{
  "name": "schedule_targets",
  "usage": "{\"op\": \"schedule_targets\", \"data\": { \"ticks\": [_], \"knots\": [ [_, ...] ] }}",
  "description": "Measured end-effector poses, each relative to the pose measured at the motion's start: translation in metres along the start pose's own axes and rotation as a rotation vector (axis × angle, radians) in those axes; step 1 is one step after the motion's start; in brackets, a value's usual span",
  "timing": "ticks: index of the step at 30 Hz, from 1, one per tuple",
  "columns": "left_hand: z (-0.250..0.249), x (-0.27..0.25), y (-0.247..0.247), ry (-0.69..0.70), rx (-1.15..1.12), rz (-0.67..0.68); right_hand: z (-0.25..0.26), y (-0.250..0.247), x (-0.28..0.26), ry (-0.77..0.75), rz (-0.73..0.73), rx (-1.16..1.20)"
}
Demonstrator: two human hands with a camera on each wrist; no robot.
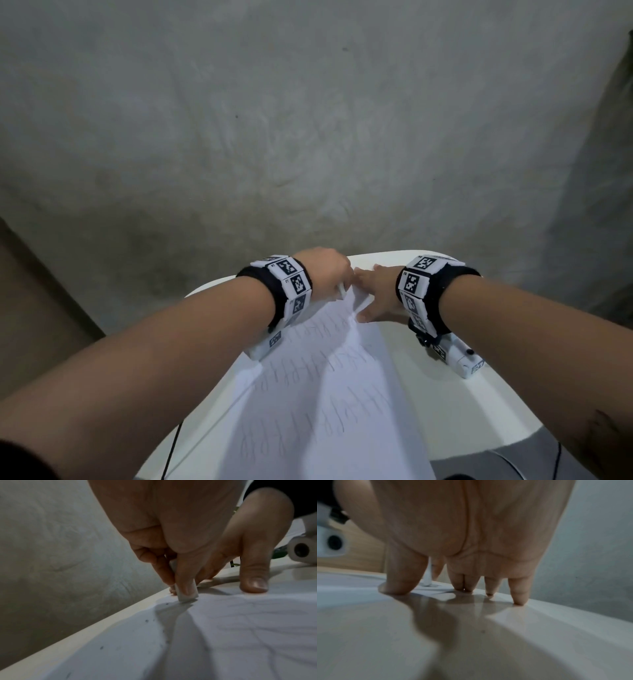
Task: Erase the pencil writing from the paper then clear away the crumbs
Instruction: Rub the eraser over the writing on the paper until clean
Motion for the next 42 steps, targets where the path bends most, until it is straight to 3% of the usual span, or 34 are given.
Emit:
{"op": "schedule_targets", "data": {
  "ticks": [4, 10, 16, 21, 26, 32, 37, 42],
  "knots": [
    [-0.01, 0.012, -0.002, 0.005, 0.02, -0.023, -0.002, -0.004, -0.003, 0.009, -0.02, -0.008],
    [0.007, -0.003, 0.002, 0.008, 0.086, 0.083, 0.0, 0.001, 0.001, -0.006, -0.004, -0.025],
    [-0.012, 0.004, 0.006, 0.072, 0.049, -0.048, -0.002, -0.002, -0.001, 0.011, -0.026, 0.03],
    [0.003, -0.003, 0.004, -0.022, 0.086, 0.1, 0.001, 0.001, -0.002, -0.016, -0.013, -0.015],
    [-0.011, 0.011, -0.001, -0.042, -0.035, 0.014, 0.0, -0.003, -0.004, 0.006, -0.016, -0.015],
    [0.027, -0.011, 0.003, -0.129, -0.031, 0.109, -0.001, 0.004, 0.0, -0.015, 0.002, -0.062],
    [0.021, 0.008, -0.016, -0.135, -0.149, -0.093, 0.0, 0.004, 0.0, -0.034, -0.018, -0.055],
    [0.018, 0.012, 0.001, -0.156, -0.099, 0.017, 0.0, 0.004, 0.002, -0.021, -0.022, -0.034]
  ]
}}
Point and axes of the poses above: each hand's wrist, its own x-axis towards the middle knuckle, its own y-axis out of the palm, z = x × y, the point moved 6 cm from there along x, towards the middle knuckle, and after that the axes turned 13 degrees about -x, right-handed, at the moved point
